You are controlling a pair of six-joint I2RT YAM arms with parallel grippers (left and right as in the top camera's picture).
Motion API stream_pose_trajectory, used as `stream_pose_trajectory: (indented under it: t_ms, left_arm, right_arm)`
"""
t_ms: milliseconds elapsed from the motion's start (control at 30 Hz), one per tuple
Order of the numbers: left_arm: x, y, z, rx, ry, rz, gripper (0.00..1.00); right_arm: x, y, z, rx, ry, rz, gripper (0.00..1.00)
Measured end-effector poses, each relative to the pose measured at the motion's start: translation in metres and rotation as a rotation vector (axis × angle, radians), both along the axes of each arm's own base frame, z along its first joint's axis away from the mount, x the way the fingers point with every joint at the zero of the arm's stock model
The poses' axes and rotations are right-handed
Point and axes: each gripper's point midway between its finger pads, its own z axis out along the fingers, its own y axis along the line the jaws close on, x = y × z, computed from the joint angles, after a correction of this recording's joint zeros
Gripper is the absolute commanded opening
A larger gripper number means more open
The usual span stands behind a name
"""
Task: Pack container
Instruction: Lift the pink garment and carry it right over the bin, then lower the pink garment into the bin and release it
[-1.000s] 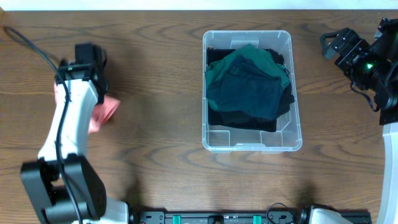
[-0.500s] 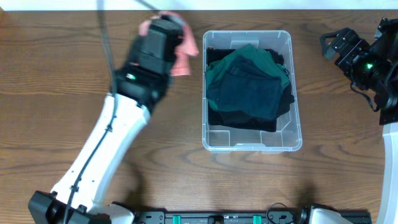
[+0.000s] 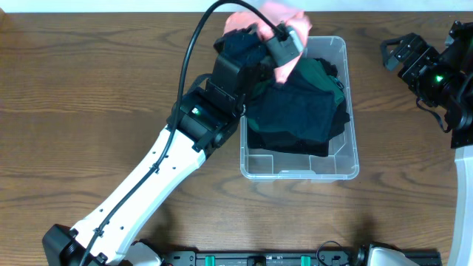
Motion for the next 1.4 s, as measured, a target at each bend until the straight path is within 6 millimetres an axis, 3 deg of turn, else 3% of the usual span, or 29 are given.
stream_pose_trajectory:
  t_ms: [233, 367, 467, 633, 700, 767, 900, 1067, 1300, 1400]
  left_arm:
    - [-0.013, -0.029, -0.004, 0.026, 0.008, -0.165, 0.06]
    - [-0.015, -0.042, -0.031, 0.063, 0.08, -0.231, 0.06]
    - [-0.015, -0.053, -0.076, 0.122, 0.196, -0.273, 0.06]
    - [-0.032, -0.066, -0.179, 0.285, 0.468, -0.321, 0.06]
    - [-0.045, -0.07, -0.205, 0.331, 0.543, -0.339, 0.07]
    - [-0.06, -0.078, -0.22, 0.358, 0.591, -0.357, 0.16]
    - [-0.091, -0.1, -0.224, 0.354, 0.625, -0.385, 0.42]
    - [-0.119, -0.123, -0.224, 0.343, 0.631, -0.406, 0.53]
    - [-0.104, -0.11, -0.218, 0.391, 0.553, -0.272, 0.56]
    - [-0.096, -0.102, -0.213, 0.41, 0.519, -0.218, 0.66]
  right_arm:
    - [0.0, 0.0, 0.0, 0.0, 0.0, 0.0, 0.99]
    - [0.0, 0.0, 0.0, 0.0, 0.0, 0.0, 0.99]
    - [0.0, 0.0, 0.0, 0.0, 0.0, 0.0, 0.99]
    - [0.0, 0.0, 0.0, 0.0, 0.0, 0.0, 0.99]
    - [0.0, 0.0, 0.0, 0.0, 0.0, 0.0, 0.99]
    - [0.0, 0.0, 0.0, 0.0, 0.0, 0.0, 0.99]
    - [0.0, 0.0, 0.0, 0.0, 0.0, 0.0, 0.99]
    - [0.0, 0.0, 0.0, 0.0, 0.0, 0.0, 0.99]
    - [0.0, 0.0, 0.0, 0.0, 0.0, 0.0, 0.99]
    - [0.0, 0.0, 0.0, 0.0, 0.0, 0.0, 0.99]
